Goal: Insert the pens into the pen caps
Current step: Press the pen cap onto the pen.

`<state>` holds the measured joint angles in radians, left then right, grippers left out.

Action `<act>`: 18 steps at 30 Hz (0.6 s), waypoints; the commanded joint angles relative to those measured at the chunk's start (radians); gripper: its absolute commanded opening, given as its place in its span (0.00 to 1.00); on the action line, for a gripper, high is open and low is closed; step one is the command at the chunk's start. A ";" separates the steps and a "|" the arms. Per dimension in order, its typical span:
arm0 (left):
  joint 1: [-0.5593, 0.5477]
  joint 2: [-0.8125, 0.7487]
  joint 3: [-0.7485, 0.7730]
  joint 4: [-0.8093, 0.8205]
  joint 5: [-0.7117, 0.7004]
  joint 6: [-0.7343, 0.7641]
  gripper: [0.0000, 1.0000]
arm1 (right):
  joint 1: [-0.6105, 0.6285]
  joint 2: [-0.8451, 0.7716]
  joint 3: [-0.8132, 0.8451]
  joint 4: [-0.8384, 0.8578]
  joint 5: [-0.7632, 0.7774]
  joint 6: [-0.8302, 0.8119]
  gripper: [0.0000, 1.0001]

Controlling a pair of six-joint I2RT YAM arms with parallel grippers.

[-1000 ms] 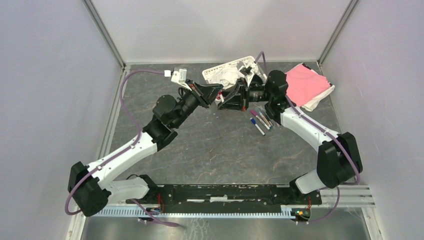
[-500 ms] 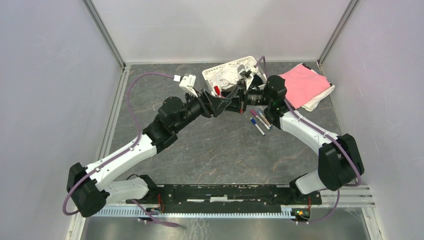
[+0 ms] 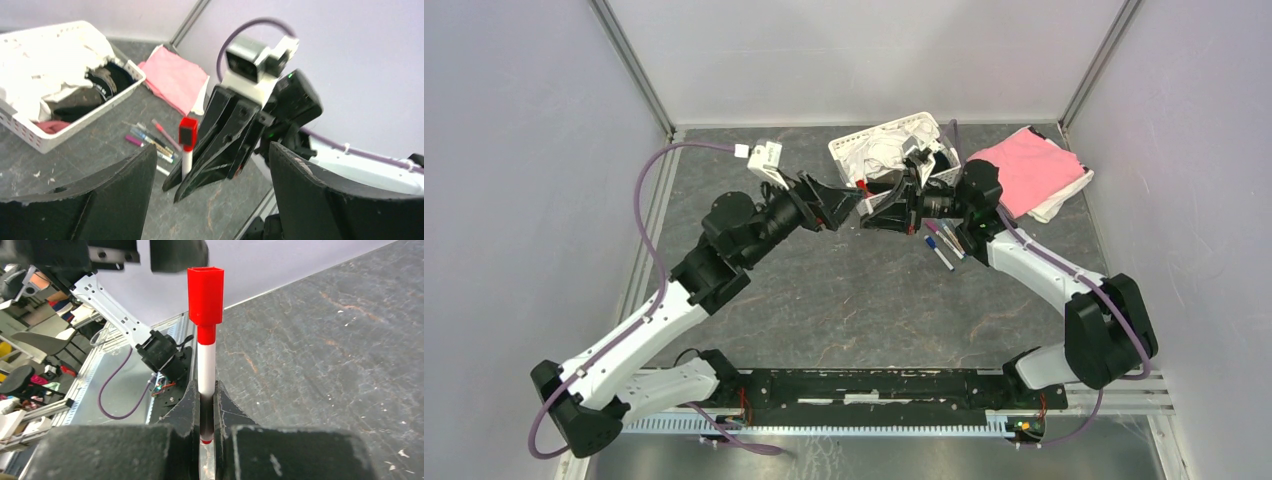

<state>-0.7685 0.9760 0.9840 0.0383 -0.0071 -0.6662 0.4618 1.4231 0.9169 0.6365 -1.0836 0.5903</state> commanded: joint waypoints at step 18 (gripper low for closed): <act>0.008 -0.012 0.032 0.044 0.035 0.103 0.85 | -0.035 -0.094 -0.096 0.009 -0.050 -0.004 0.11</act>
<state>-0.7670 0.9565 1.0328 0.0235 0.0441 -0.5934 0.4404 1.3685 0.8257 0.6769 -1.1248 0.6434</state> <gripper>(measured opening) 0.847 0.115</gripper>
